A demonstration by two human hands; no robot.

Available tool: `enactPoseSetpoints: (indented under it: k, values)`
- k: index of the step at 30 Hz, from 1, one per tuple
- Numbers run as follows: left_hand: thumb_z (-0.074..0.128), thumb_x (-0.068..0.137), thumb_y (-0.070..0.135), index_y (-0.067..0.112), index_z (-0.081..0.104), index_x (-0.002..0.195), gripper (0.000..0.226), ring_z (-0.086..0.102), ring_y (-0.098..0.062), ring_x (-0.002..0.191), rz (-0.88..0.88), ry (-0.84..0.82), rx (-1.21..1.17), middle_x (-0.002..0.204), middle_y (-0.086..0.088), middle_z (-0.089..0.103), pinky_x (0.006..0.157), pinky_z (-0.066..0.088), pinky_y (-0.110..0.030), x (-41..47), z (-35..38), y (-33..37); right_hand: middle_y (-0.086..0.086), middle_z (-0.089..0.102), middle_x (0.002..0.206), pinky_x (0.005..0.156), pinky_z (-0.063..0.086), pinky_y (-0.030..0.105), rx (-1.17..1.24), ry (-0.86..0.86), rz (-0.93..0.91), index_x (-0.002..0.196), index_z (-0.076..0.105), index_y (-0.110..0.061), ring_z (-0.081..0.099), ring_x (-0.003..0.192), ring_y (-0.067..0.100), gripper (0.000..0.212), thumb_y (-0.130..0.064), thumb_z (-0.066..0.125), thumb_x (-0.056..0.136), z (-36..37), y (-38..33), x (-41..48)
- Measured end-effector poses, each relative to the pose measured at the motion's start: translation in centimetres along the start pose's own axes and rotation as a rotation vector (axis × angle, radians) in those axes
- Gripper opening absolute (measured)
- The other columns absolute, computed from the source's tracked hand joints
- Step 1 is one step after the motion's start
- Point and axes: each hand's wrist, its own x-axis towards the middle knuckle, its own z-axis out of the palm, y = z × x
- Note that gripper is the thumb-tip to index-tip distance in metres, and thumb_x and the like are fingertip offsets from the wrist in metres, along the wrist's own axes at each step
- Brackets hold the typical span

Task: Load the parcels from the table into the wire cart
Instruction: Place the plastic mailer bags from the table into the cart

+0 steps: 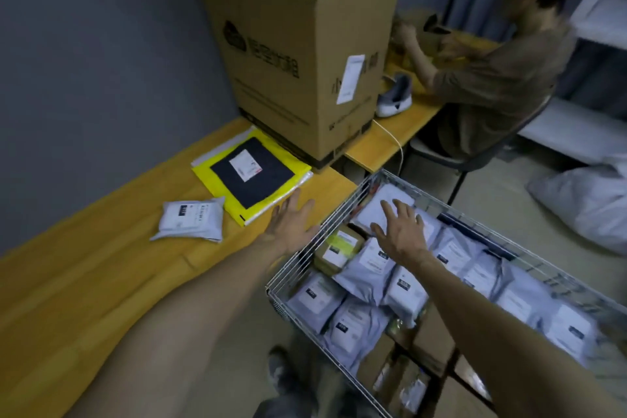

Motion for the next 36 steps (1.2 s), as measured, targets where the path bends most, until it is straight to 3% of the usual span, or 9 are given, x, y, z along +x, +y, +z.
enactPoseSetpoints:
  k: [8, 15, 26, 36]
  values:
    - [0.042, 0.1, 0.054, 0.024, 0.02, 0.157, 0.068, 0.009, -0.031, 0.15, -0.165, 0.161, -0.063, 0.165, -0.004, -0.008, 0.12, 0.017, -0.051, -6.6, -4.8, -8.8, 0.007, 0.018, 0.161, 0.118, 0.016, 0.054, -0.027, 0.027, -0.257, 0.155, 0.017, -0.021, 0.016, 0.148, 0.027, 0.065, -0.049, 0.039, 0.1, -2.7, -11.8, 0.8]
    - [0.047, 0.097, 0.052, 0.024, 0.024, 0.155, 0.068, 0.007, -0.026, 0.15, -0.218, 0.254, -0.055, 0.165, -0.006, 0.001, 0.119, 0.014, -0.053, -10.4, -6.5, -17.5, 0.007, 0.014, 0.163, 0.117, 0.023, 0.051, -0.073, 0.034, -0.275, 0.156, 0.014, -0.021, 0.015, 0.148, 0.028, 0.067, -0.051, 0.037, 0.101, -2.5, -21.4, 1.3]
    - [0.045, 0.097, 0.055, 0.022, 0.023, 0.155, 0.07, 0.005, -0.026, 0.151, -0.379, 0.261, -0.099, 0.164, -0.009, -0.001, 0.12, 0.015, -0.052, -16.5, -8.2, -31.1, 0.006, 0.013, 0.163, 0.117, 0.022, 0.053, -0.12, 0.021, -0.399, 0.156, 0.016, -0.022, 0.014, 0.148, 0.026, 0.065, -0.05, 0.038, 0.101, -0.2, -34.6, 2.8]
    - [0.043, 0.098, 0.056, 0.024, 0.02, 0.156, 0.07, 0.0, -0.025, 0.151, -0.522, 0.189, -0.146, 0.164, -0.004, -0.006, 0.121, 0.011, -0.053, -17.0, -6.9, -37.9, 0.006, 0.011, 0.162, 0.116, 0.021, 0.054, -0.171, -0.069, -0.554, 0.156, 0.014, -0.02, 0.014, 0.148, 0.027, 0.066, -0.048, 0.038, 0.102, 3.8, -42.1, 7.7]
